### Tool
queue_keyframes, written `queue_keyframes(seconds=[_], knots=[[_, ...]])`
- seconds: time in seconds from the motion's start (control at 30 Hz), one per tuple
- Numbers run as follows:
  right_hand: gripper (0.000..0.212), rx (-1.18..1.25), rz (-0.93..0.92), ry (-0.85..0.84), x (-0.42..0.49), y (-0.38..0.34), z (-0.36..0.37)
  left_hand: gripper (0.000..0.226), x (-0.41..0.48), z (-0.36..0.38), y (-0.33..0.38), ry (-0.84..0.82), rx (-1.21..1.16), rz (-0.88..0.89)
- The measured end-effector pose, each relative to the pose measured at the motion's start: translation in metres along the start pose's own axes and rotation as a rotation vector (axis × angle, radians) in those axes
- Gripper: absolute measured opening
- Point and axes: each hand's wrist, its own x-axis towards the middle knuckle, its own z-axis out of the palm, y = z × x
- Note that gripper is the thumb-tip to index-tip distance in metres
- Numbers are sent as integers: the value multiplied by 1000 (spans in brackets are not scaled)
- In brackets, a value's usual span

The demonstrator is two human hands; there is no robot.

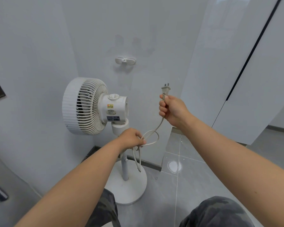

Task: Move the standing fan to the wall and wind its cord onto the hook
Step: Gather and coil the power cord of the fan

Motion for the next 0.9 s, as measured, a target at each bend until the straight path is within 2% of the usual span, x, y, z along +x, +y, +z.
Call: queue_keyframes(seconds=[0.1, 0.23, 0.3, 0.4, 0.5, 0.57, 0.77, 0.9], knots=[[32, -231, -88, 156, 7, 5, -17, 22, -3, -10, -4, -80, -39, -14], [37, -417, -113, 324, 16, 17, -39, 6, -4, -22, -5, -155, -187, -34], [34, -436, -99, 358, 18, 21, -45, 11, -3, -26, -6, -191, -224, -33], [35, -399, -67, 344, 15, 22, -47, 18, -2, -29, -6, -165, -261, -30], [26, -391, -64, 268, 10, 21, -46, 15, -1, -30, -5, -98, -352, -23], [24, -407, -77, 227, 8, 20, -45, 23, -2, -31, -6, -64, -413, -20], [28, -437, -137, 213, 11, 19, -43, 40, -8, -38, -8, -120, -545, -8], [16, -628, -228, 160, 7, 23, -37, 39, -12, -41, -3, -106, -519, -1]])
